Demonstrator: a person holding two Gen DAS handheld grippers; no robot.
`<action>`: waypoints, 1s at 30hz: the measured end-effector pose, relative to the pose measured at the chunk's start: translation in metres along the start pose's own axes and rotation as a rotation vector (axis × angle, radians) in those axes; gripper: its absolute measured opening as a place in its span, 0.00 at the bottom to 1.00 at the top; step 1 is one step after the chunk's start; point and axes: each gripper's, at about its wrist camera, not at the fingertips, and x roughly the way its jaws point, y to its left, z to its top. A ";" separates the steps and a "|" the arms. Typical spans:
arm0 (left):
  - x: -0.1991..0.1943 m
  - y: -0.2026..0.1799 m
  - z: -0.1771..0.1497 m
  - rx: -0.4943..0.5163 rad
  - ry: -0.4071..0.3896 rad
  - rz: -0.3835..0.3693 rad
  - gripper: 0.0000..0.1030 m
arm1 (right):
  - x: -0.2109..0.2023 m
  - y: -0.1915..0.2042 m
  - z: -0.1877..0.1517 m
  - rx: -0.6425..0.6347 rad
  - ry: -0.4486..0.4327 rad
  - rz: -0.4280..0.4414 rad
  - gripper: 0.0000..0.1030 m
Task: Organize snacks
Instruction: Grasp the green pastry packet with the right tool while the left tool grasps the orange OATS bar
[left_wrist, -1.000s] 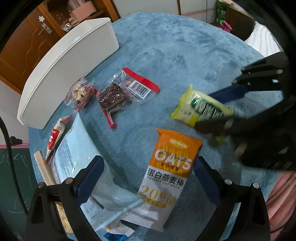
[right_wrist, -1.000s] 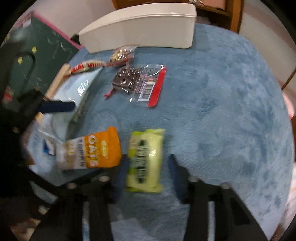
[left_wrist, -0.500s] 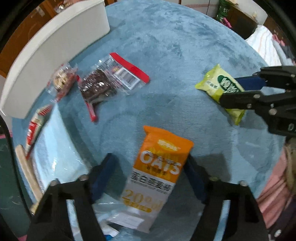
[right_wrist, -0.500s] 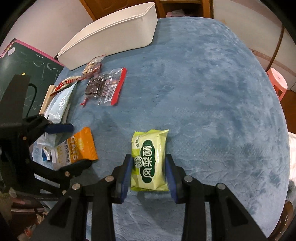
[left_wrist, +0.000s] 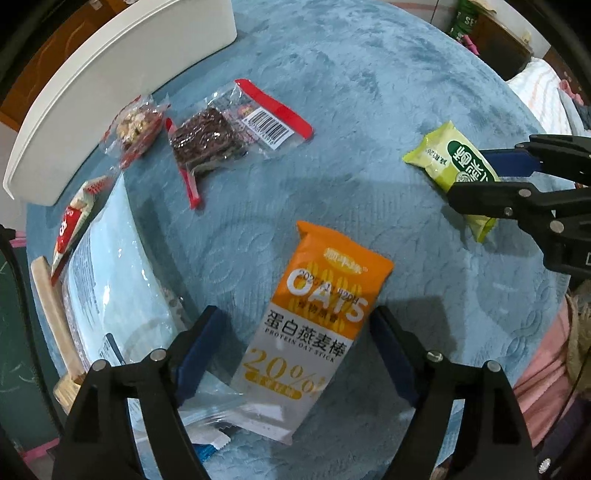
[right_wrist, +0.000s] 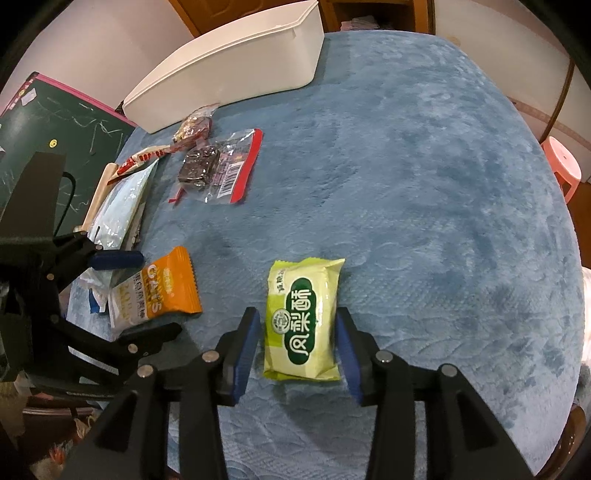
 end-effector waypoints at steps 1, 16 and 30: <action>0.000 0.001 -0.002 -0.005 -0.002 -0.001 0.78 | 0.000 -0.001 0.000 -0.001 0.000 0.001 0.42; -0.018 -0.006 -0.025 -0.136 -0.026 -0.068 0.38 | 0.008 0.025 -0.006 -0.156 -0.027 -0.163 0.39; -0.130 0.019 -0.035 -0.245 -0.232 -0.169 0.38 | -0.030 0.042 -0.003 -0.192 -0.077 -0.069 0.38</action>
